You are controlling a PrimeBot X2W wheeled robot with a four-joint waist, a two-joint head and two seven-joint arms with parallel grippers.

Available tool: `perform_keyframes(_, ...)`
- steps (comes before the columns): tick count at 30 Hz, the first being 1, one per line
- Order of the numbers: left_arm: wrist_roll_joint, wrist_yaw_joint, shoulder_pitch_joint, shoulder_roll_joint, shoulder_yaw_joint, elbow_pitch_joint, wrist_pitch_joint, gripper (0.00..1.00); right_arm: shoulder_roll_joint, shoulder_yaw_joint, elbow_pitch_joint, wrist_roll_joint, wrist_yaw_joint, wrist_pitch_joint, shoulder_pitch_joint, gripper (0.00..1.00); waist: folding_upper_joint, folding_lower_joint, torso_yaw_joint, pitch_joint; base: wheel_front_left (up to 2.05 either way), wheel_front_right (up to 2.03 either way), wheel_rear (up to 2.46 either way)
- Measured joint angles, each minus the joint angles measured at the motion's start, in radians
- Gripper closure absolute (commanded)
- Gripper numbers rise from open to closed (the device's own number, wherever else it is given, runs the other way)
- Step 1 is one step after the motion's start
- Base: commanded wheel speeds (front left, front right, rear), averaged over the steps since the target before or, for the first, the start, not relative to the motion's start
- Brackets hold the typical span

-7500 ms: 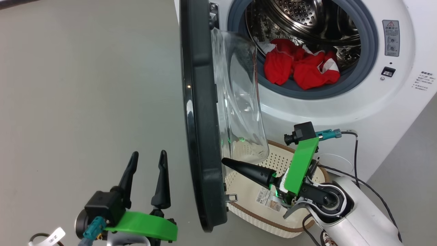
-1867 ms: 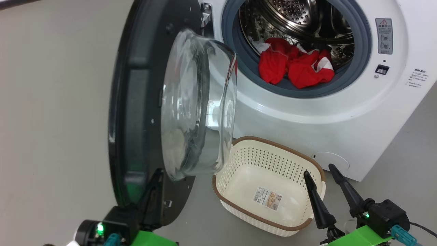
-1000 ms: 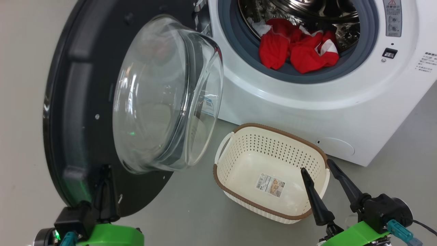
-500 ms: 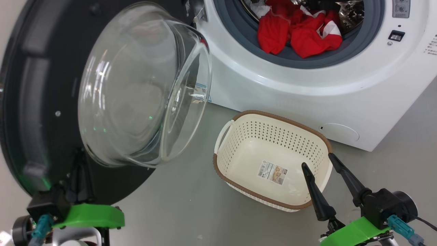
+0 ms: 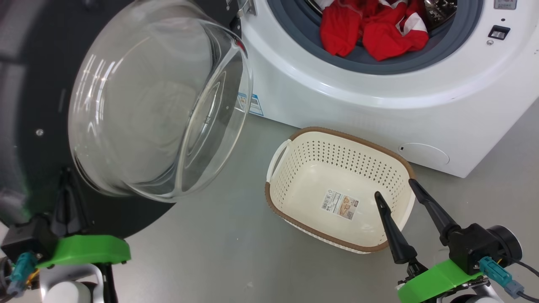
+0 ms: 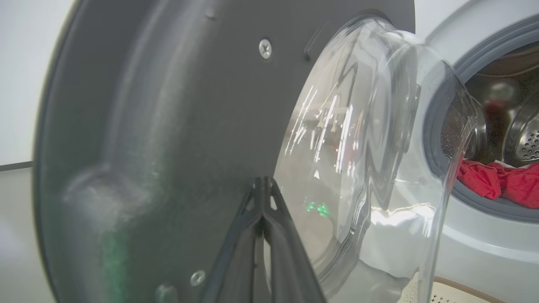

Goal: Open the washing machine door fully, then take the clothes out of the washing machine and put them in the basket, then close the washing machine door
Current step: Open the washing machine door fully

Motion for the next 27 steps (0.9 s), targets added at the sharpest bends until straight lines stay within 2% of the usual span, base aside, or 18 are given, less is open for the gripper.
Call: perform_keyframes(27,0.08,-0.064,-0.122,-0.019,0.19,0.139,-0.003,1.0,-0.001,0.0,-0.04,-0.035,0.0,0.044,-0.015,0.0,0.0,0.0,-0.008,0.047,0.0,0.0,0.0)
